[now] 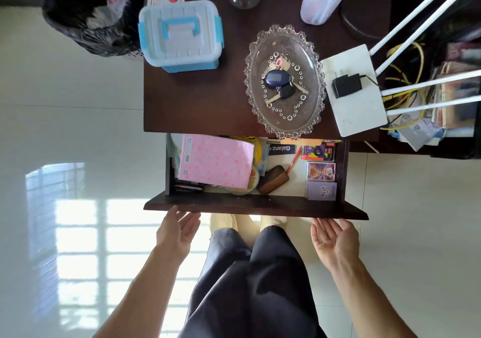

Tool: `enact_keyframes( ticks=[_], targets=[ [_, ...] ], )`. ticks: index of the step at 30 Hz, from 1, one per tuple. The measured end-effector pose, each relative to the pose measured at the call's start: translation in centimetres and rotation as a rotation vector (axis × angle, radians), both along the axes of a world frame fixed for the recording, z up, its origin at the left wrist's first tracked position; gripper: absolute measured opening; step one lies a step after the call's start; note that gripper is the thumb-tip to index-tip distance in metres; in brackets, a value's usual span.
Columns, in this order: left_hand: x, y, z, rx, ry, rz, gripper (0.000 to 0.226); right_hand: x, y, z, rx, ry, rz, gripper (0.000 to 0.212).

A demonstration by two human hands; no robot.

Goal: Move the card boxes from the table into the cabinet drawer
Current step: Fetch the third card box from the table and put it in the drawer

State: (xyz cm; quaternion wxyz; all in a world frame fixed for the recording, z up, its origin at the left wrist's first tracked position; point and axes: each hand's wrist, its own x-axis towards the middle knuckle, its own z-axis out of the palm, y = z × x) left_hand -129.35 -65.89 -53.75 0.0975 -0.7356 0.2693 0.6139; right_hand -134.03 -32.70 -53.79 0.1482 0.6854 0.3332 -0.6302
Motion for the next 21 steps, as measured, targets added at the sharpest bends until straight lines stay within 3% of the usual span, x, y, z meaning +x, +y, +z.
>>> enact_keyframes(
  ticks=[6,21],
  targets=[
    [0.2,0.3,0.1,-0.019,0.029,0.047,0.015,0.1,-2.0,-0.4,0.045,-0.05,-0.067,0.013],
    [-5.0,-0.8,0.1,0.026,0.131,0.007,0.036,-4.8,-2.7,-0.4,0.037,0.071,-0.061,0.017]
  ],
)
